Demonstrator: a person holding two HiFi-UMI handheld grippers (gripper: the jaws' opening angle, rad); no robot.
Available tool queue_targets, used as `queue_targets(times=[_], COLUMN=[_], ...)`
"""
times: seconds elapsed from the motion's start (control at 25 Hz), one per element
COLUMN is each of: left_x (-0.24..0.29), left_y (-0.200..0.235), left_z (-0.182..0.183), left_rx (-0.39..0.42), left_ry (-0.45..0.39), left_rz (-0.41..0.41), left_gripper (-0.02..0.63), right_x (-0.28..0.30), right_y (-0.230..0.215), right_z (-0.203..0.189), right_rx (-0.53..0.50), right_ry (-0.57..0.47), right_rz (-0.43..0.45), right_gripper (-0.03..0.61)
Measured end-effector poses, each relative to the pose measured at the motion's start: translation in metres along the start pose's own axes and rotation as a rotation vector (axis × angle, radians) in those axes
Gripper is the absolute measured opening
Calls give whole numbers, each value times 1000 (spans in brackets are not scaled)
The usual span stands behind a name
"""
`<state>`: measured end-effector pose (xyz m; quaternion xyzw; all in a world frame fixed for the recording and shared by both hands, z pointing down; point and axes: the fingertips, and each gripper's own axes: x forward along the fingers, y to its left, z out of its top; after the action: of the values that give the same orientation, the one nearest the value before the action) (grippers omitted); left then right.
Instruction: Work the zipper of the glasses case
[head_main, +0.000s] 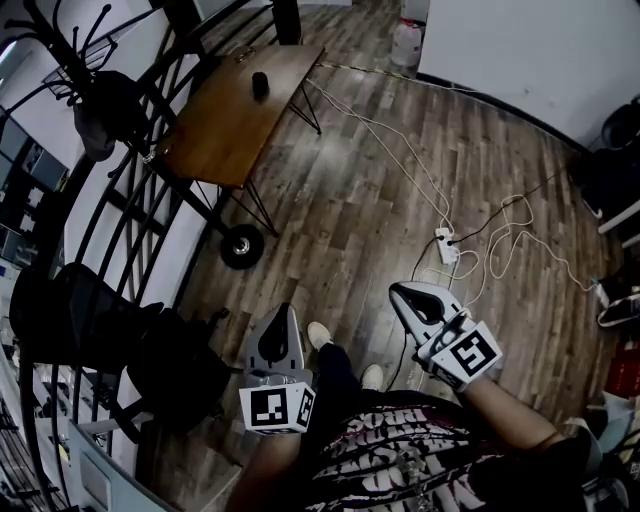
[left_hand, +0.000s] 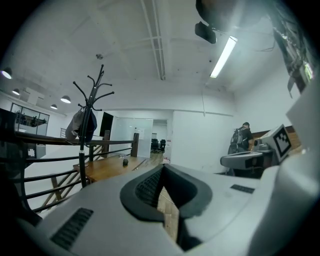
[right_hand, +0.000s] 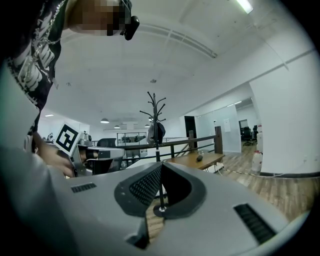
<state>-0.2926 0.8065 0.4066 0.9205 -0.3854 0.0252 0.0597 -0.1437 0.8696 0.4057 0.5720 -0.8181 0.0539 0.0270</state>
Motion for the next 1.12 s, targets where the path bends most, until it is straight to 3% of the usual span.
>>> queue_targets(times=[0.6,0.8,0.92,1.12], left_x=[135,160,170,185], left_y=[81,103,115,141], left_z=[43,54,56,58], left_rx=[8,-2,6,-17], left_ry=[-62,-73,-77,-76], left_rz=[-127,-170,-196,-180], left_gripper=[8,8,8,8], right_x=[130,168,185,202], right_y=[-55,-59,-58,-63], right_z=[38,53,73,72], right_rx=[-40,-56,-75,-95], right_ry=[-2,-11,-71,-56], right_rz=[-56,-78,-118,-137], right_gripper=[-2,-2,-2,-2])
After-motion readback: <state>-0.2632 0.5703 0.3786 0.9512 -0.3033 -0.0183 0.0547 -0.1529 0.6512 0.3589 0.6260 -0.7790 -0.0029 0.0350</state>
